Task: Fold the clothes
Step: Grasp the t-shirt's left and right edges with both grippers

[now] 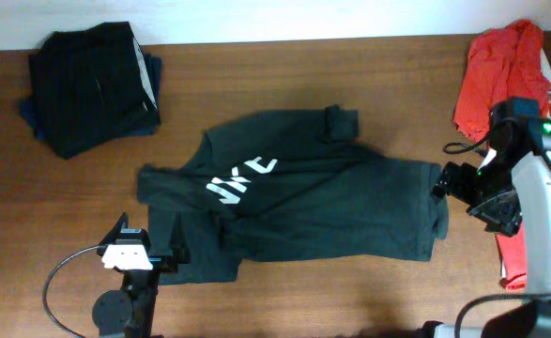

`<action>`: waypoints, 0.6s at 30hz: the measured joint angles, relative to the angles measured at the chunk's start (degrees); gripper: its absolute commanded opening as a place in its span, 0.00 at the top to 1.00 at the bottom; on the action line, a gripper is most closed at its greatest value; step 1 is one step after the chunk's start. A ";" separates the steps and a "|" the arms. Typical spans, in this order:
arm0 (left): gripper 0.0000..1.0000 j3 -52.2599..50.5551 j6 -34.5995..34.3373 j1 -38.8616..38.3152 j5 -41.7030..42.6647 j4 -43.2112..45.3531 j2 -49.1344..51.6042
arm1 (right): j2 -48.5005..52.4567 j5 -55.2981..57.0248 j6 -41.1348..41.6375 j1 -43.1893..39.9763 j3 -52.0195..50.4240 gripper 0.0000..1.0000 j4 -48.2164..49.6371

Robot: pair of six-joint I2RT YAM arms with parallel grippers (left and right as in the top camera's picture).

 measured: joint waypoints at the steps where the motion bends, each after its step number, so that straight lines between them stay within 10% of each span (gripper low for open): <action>1: 0.01 0.00 0.00 0.00 0.85 0.04 0.00 | -4.31 -2.27 -0.52 0.00 -5.42 0.01 -0.09; 9: 0.01 17.81 -4.72 0.00 15.13 -12.50 5.66 | -10.12 -5.99 -2.43 0.00 -10.64 0.01 1.14; 14: 0.01 56.22 2.75 -0.15 4.28 -50.53 41.92 | -10.27 -6.43 -2.99 0.04 -11.19 0.01 2.01; 18: 0.01 66.10 5.03 -0.15 1.53 -58.82 63.56 | -10.34 -6.45 -3.67 0.04 -11.23 0.01 2.03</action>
